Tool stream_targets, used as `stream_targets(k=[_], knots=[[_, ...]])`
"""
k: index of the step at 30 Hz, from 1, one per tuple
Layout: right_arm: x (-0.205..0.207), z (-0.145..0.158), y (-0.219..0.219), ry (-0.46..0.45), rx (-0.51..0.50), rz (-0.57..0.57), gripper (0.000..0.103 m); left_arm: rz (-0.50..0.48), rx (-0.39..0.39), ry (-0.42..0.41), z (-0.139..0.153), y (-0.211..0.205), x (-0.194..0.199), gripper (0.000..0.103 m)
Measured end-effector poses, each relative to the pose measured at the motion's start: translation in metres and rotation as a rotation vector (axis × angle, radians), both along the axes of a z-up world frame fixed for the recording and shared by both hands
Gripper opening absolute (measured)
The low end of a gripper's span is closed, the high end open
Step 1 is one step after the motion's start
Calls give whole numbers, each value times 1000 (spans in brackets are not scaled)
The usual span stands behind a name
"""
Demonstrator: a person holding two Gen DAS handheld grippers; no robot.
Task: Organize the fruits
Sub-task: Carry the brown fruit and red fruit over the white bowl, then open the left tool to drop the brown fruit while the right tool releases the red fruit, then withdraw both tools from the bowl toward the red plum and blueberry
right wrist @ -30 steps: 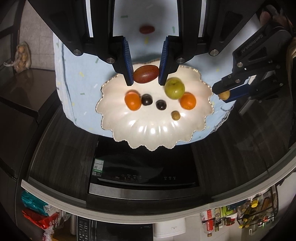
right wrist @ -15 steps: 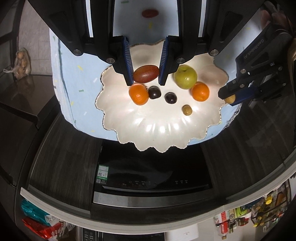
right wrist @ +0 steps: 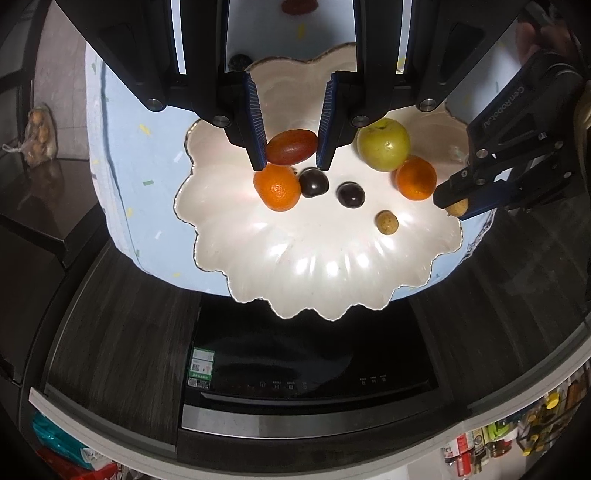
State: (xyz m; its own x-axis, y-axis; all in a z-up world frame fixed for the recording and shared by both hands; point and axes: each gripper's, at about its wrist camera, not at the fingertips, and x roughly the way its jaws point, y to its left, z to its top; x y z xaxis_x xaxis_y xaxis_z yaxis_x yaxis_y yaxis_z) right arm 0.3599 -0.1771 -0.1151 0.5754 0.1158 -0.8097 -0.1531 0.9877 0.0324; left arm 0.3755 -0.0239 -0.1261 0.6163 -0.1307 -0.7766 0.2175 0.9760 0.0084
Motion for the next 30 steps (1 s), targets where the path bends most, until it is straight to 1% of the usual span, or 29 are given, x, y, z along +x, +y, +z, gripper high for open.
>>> stream_targets(k=[2, 3, 5, 7, 9, 11, 13, 14, 16, 18, 19, 21, 30], knots=[[1, 0, 0, -2, 0, -1, 29, -2, 6, -4, 0, -2, 0, 24], [1, 0, 0, -4, -3, -2, 30, -6, 10, -4, 0, -2, 0, 26], [2, 0, 0, -11, -14, -4, 30, -3, 14, -6, 0, -2, 0, 33], [1, 2, 1, -21, -22, -4, 30, 4, 15, -10, 1, -1, -1, 44], [1, 4, 1, -27, -32, -5, 31, 15, 18, -17, 3, 0, -2, 51], [0, 6, 2, -35, -34, -7, 38, 21, 17, -22, 5, 2, -3, 55], [-1, 10, 1, -47, -34, -14, 53, 26, 19, -28, 8, 3, -4, 60], [-2, 12, 1, -53, -37, -18, 56, 28, 21, -32, 9, 3, -5, 62], [-4, 15, 0, -63, -40, -25, 64, 36, 21, -39, 12, 4, -7, 72], [-5, 18, -1, -72, -46, -34, 68, 48, 22, -46, 15, 5, -8, 78], [-6, 20, -2, -78, -49, -40, 69, 55, 21, -52, 17, 6, -10, 80], [-7, 23, -4, -86, -52, -49, 71, 57, 21, -60, 22, 5, -12, 81], [-22, 37, -17, -108, -55, -61, 71, 54, 22, -77, 35, -6, -27, 83]])
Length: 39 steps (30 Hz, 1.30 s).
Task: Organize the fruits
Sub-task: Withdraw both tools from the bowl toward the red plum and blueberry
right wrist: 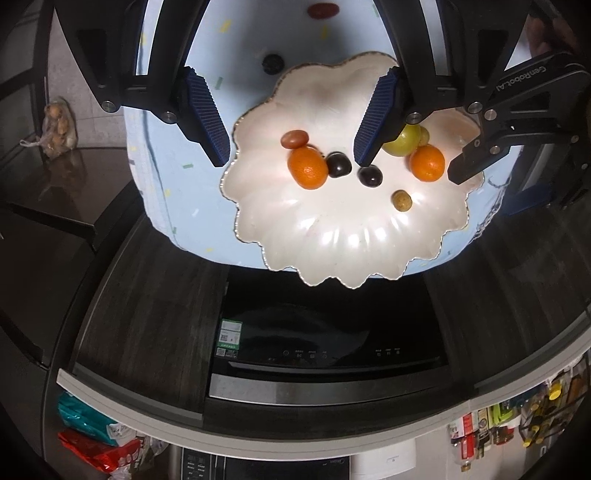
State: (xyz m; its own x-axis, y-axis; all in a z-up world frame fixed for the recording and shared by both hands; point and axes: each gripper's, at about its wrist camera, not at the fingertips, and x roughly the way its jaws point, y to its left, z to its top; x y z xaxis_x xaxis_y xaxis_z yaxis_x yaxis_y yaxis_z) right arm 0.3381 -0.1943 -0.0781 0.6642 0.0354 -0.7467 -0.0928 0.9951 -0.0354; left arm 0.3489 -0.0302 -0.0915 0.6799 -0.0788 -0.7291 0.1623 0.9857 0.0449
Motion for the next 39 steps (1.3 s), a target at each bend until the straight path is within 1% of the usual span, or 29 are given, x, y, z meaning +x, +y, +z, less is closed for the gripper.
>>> stream_targets(k=[6, 9, 16, 20, 25, 30, 33, 37, 39], knots=[[-12, 9, -12, -15, -6, -8, 71, -8, -1, -12, 9, -12, -12, 83], [-17, 11, -19, -19, -3, -13, 71, -11, -2, -13, 12, -18, -20, 85], [-32, 18, -41, -39, -7, -38, 71, -23, 8, -24, 20, -37, -37, 86], [-41, 20, -52, -49, -21, -33, 71, -13, 3, -19, 21, -47, -46, 86], [-51, 21, -65, -66, -39, -17, 71, 8, 9, 7, 14, -62, -58, 88], [-57, 17, -80, -65, -36, -8, 71, 22, 2, 27, 6, -76, -70, 88], [-62, 15, -87, -72, -33, -6, 80, 46, -6, 28, 4, -81, -76, 89], [-64, 11, -95, -76, -26, 10, 80, 97, -12, 30, 1, -86, -86, 89], [-65, 8, -97, -83, -21, 30, 80, 120, 1, 33, -1, -89, -89, 89]])
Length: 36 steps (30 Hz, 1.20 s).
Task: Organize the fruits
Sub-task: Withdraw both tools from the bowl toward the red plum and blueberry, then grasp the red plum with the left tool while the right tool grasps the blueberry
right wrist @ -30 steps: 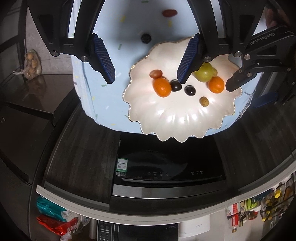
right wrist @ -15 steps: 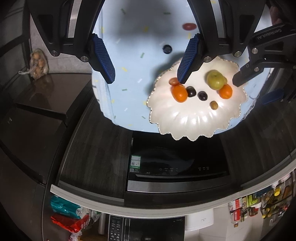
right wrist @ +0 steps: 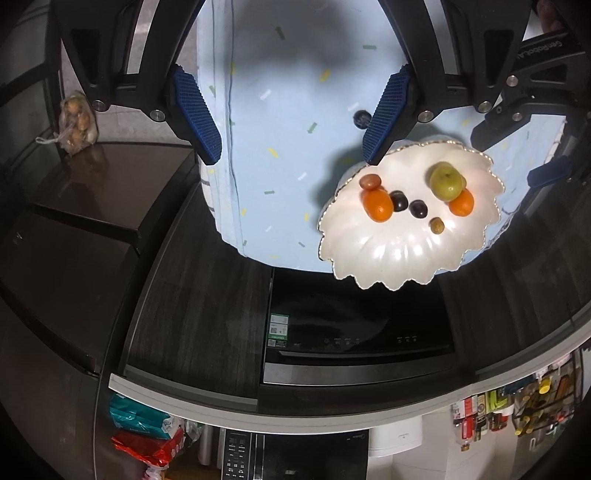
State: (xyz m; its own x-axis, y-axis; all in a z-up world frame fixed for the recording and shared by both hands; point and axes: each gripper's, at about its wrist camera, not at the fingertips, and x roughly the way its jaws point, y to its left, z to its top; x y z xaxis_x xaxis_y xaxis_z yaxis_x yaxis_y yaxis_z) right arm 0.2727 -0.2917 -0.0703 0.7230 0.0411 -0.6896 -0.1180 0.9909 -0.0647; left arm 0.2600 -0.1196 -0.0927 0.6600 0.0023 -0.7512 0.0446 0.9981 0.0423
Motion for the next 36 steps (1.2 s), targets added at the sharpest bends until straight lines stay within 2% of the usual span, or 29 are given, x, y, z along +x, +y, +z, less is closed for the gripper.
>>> stream_targets(k=[6, 14, 24, 27, 36], knots=[[0, -10, -4, -25, -10, 77, 80, 45, 5, 23, -14, -7, -9, 89], [10, -34, -1, 2, -16, 230, 80, 84, -45, 9, -33, -17, -23, 89], [22, -71, -6, 32, 23, 292, 79, 116, -55, 10, -63, -25, -25, 90], [23, -81, -2, 37, 4, 328, 79, 125, -54, 6, -71, -26, -26, 89], [26, -98, 19, 55, -68, 496, 67, 102, -53, 19, -94, -34, -28, 89]])
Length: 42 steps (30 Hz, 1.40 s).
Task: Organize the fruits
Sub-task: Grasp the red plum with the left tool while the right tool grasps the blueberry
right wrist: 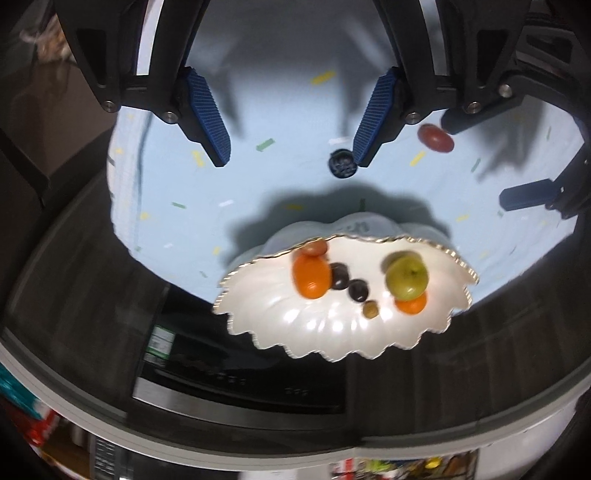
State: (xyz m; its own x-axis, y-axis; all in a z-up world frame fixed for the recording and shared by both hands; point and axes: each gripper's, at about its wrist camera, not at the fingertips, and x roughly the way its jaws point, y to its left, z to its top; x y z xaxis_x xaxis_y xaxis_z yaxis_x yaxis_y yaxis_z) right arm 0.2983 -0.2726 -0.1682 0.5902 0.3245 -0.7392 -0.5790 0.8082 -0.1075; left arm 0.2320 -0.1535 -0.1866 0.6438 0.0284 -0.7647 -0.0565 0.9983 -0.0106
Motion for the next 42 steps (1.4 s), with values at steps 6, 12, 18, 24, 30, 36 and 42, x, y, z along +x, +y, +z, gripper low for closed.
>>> stream_targets(k=[6, 12, 18, 24, 30, 36, 42], knots=[[3, -8, 9, 8, -16, 69, 62, -6, 4, 10, -10, -2, 3, 84], [5, -11, 14, 24, 6, 119, 57, -20, -4, 12, -14, -5, 6, 77], [9, -13, 18, 43, 26, 143, 52, -33, -14, 8, -13, -9, 9, 72], [10, -20, 23, 69, 14, 172, 46, -35, -36, 54, -20, -9, 16, 63], [12, -26, 27, 91, -1, 183, 37, -36, -36, 53, -21, -10, 16, 59], [11, -28, 27, 104, 1, 186, 27, -49, -35, 49, -21, -11, 17, 41], [10, -28, 27, 100, 0, 186, 23, -65, -34, 47, -20, -12, 17, 28]])
